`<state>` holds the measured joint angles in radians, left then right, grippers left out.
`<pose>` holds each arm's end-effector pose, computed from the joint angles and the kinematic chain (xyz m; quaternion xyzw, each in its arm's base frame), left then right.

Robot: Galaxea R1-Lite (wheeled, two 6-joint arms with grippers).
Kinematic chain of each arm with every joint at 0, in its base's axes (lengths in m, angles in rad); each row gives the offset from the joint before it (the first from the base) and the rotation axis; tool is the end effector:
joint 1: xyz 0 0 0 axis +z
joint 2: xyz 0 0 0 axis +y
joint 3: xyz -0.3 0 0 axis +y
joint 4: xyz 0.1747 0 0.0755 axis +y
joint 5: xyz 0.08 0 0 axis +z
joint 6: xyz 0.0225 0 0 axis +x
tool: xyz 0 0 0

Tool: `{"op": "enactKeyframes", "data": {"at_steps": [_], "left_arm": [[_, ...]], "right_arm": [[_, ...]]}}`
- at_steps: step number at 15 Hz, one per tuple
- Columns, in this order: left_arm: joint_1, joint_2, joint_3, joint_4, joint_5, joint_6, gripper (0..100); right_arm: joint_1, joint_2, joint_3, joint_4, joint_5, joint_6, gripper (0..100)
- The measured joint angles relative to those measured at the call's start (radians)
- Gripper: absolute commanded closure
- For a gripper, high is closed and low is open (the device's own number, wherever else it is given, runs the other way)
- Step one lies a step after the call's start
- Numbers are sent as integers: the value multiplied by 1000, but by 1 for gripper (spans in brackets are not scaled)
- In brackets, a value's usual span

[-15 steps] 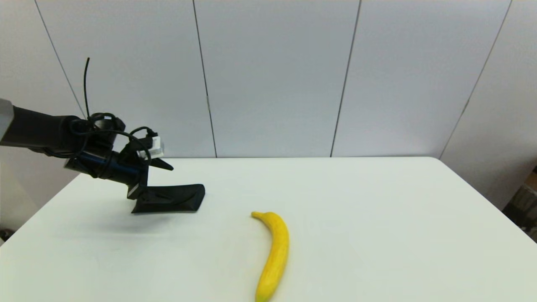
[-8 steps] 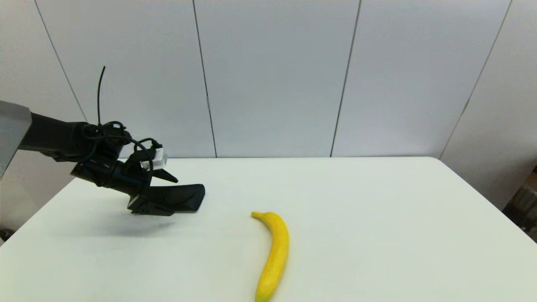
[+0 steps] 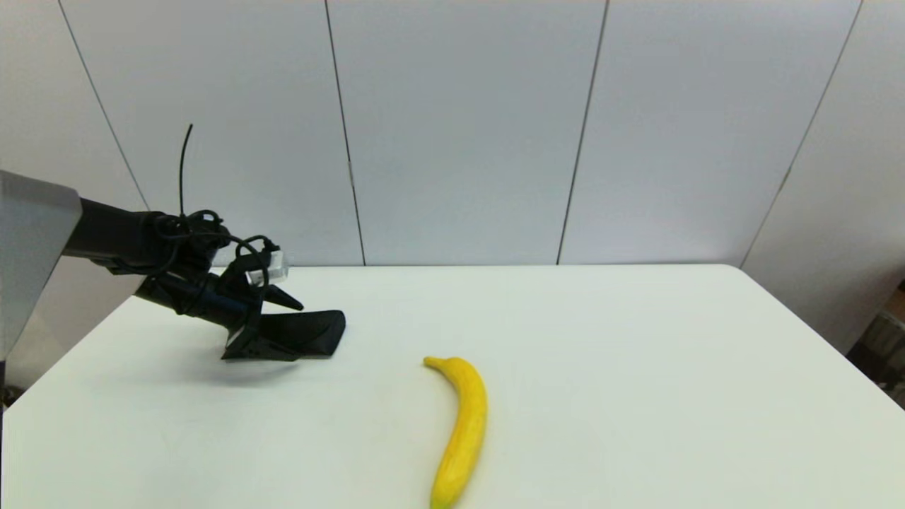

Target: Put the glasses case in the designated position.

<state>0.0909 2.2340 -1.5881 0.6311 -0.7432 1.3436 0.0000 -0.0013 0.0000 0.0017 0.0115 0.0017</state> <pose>0.3974 0.0209 0.0991 0.2845 0.2664 -0.5405 0.7456 -0.0229 0.0003 0.0753 0.0009 0.0002 0.0057 1.0000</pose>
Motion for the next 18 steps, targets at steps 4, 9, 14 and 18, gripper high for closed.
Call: {"op": "enactKeyframes", "data": {"at_steps": [4,9,14,18], "left_arm": [[1,16,-3,8,-32,0,100],[1,21,-3,13,-26,1,100],[1,21,-9,12,-25,-1,100],[-5,-32,-7,14,-25,-45,100]], "right_arm": [[0,0,0,0,0,0,0],[0,0,0,0,0,0,0],[0,0,0,0,0,0,0],[0,0,0,0,0,0,0]]}}
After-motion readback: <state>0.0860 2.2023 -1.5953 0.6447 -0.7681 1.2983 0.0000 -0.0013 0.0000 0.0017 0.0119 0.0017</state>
